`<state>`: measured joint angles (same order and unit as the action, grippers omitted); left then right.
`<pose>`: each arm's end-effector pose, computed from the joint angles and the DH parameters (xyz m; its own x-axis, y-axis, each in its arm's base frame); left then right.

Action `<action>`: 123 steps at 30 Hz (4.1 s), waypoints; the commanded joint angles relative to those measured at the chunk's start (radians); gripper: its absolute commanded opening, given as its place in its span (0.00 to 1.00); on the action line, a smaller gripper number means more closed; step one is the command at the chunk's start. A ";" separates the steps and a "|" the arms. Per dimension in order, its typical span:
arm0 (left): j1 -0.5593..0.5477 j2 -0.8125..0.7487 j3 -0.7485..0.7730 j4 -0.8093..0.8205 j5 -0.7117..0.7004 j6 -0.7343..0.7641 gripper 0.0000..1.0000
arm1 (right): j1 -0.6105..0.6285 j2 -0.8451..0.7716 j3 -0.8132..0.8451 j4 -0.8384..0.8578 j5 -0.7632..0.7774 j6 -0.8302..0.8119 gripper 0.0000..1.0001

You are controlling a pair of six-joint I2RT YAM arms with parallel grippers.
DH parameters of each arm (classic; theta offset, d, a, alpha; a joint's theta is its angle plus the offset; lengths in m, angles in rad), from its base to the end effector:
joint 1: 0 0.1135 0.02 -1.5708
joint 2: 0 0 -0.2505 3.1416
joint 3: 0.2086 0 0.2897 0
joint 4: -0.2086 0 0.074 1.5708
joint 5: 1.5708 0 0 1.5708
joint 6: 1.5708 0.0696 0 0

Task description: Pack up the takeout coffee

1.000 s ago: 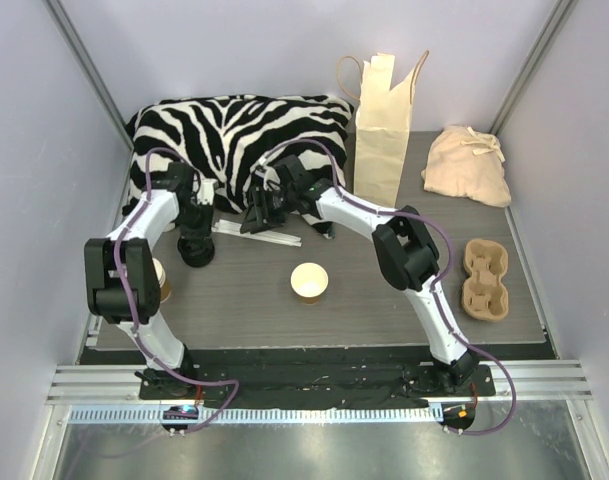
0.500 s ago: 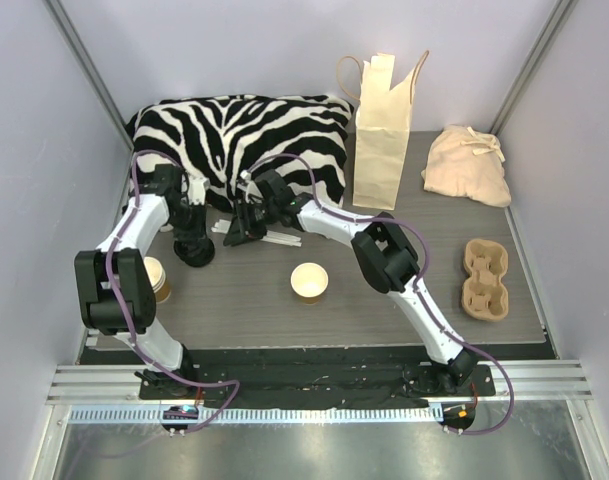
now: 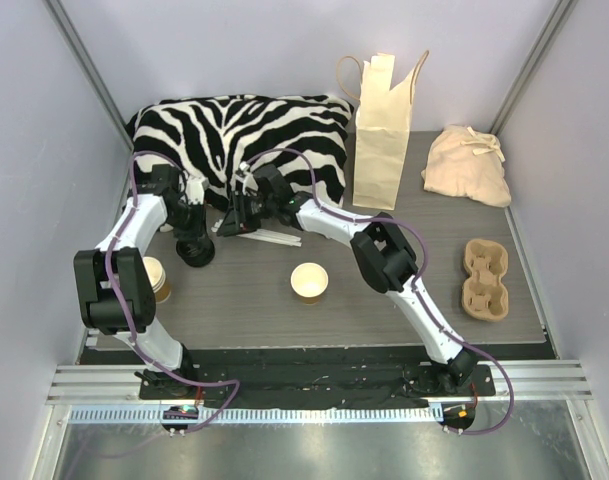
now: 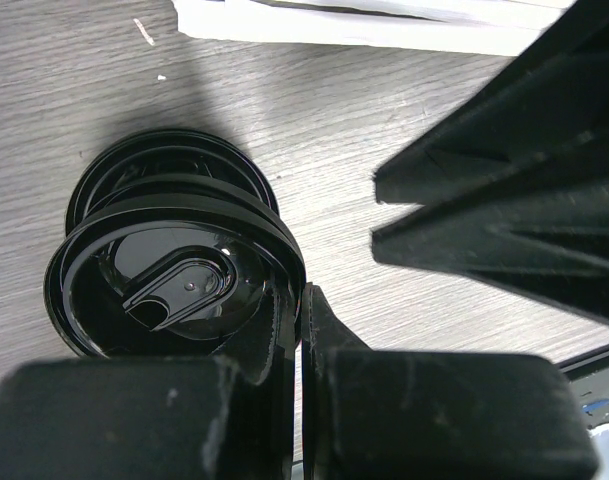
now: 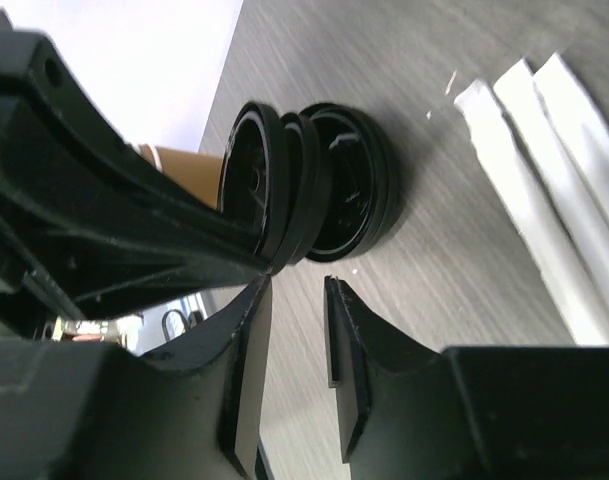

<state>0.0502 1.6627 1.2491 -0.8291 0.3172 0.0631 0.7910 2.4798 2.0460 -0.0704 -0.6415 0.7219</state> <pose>0.3724 -0.0030 0.1713 -0.9403 0.0128 -0.3402 0.1122 0.9551 -0.2744 0.4018 0.4656 0.1401 -0.8749 -0.1317 -0.4661 -0.4796 0.3702 0.7956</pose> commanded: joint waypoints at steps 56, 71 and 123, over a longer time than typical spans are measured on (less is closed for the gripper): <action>0.025 0.014 0.019 -0.011 0.100 0.049 0.18 | 0.053 0.117 0.129 0.086 0.055 -0.010 0.35; 0.034 0.009 0.029 -0.010 0.105 0.040 0.09 | 0.053 0.117 0.134 0.084 0.054 -0.012 0.35; -0.001 -0.267 0.282 -0.386 0.434 0.251 0.00 | -0.168 -0.438 -0.171 -0.115 -0.156 -0.316 0.65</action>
<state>0.0792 1.4391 1.4357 -1.1244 0.5217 0.2771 0.7368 2.2646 1.9652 -0.1257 -0.7204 0.5743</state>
